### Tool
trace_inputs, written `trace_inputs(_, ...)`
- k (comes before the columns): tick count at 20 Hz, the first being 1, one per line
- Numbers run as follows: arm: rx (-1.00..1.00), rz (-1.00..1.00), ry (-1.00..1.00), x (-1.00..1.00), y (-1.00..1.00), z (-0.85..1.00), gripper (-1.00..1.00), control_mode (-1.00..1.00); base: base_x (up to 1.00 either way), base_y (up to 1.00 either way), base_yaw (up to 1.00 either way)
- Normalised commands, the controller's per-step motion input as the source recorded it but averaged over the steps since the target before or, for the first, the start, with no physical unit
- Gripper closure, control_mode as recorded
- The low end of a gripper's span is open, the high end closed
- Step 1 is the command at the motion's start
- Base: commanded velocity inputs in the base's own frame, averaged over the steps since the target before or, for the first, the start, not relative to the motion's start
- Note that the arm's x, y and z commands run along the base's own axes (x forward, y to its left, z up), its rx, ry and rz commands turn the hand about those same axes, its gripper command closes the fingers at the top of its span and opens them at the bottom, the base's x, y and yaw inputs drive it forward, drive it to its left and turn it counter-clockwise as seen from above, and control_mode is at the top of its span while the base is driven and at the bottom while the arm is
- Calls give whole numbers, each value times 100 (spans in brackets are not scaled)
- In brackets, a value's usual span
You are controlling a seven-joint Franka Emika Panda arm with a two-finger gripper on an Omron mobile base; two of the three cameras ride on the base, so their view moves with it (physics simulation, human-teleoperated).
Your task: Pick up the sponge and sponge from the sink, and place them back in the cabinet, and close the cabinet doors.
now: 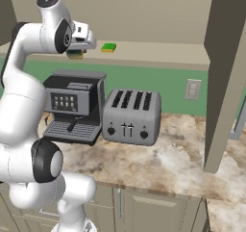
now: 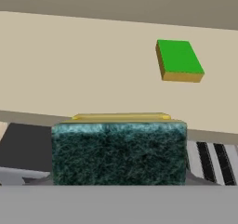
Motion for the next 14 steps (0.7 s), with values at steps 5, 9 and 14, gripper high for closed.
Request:
trace_inputs(5,0,0,0,28,0,0,100,-100,0,0,0)
trace_inputs(9,0,0,0,27,3,0,100,-100,0,0,0)
trace_inputs(14,0,0,0,27,2,0,100,-100,0,0,0)
